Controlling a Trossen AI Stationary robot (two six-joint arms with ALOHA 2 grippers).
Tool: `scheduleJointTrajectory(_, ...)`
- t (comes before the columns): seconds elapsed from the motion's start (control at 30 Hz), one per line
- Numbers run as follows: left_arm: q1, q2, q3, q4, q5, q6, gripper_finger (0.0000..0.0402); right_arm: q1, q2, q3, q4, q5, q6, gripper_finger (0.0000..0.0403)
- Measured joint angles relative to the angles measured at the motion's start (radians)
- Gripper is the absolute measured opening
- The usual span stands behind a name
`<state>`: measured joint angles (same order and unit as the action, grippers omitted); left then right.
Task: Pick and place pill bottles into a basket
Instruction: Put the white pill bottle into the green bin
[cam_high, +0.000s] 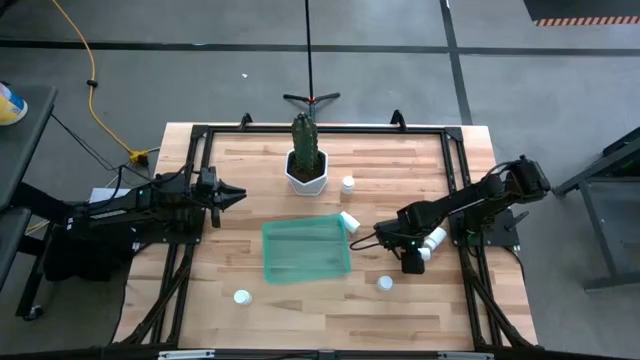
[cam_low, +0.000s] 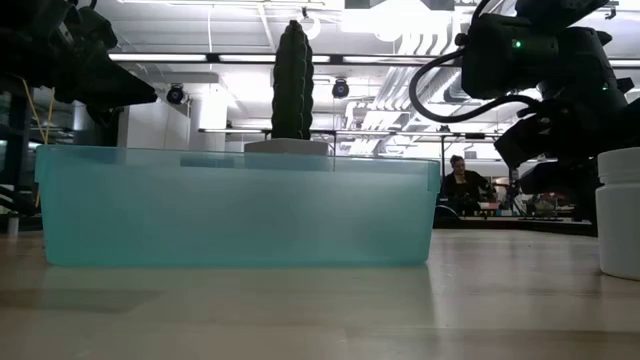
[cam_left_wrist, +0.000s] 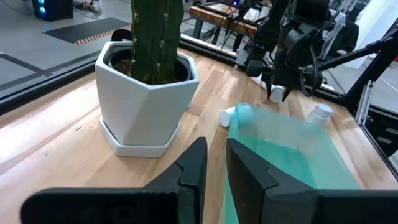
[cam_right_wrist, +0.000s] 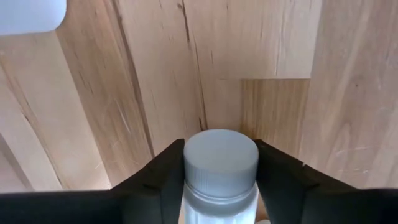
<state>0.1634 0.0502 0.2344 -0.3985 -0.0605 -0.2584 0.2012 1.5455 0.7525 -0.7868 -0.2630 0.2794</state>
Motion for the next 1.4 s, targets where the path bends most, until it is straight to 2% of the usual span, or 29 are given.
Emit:
scheduleJointTrajectory(0.13, 0.000, 0.000, 0.000, 0.001, 0.000, 0.000, 0.0097, 0.000, 0.000, 0.000, 0.000, 0.000, 0.000, 0.0150)
scheduleJointTrajectory(0.3, 0.000, 0.000, 0.000, 0.003, 0.000, 0.000, 0.0097, 0.000, 0.000, 0.000, 0.000, 0.007, 0.000, 0.0167)
scheduleJointTrajectory(0.43, 0.000, 0.000, 0.000, 0.003, 0.000, 0.000, 0.0097, 0.000, -0.001, 0.001, 0.001, 0.013, -0.001, 0.0145)
scheduleJointTrajectory(0.9, 0.000, 0.000, 0.000, 0.003, -0.002, 0.000, 0.0097, 0.000, -0.001, 0.072, 0.008, 0.075, -0.016, 0.0145)
scheduleJointTrajectory(1.13, 0.000, 0.000, 0.000, 0.003, -0.003, 0.000, 0.0097, -0.005, -0.001, 0.149, 0.014, 0.108, -0.027, 0.0145)
scheduleJointTrajectory(1.4, 0.000, 0.000, 0.000, 0.003, -0.005, 0.000, 0.0097, -0.061, -0.001, 0.317, 0.014, 0.185, -0.071, 0.0145)
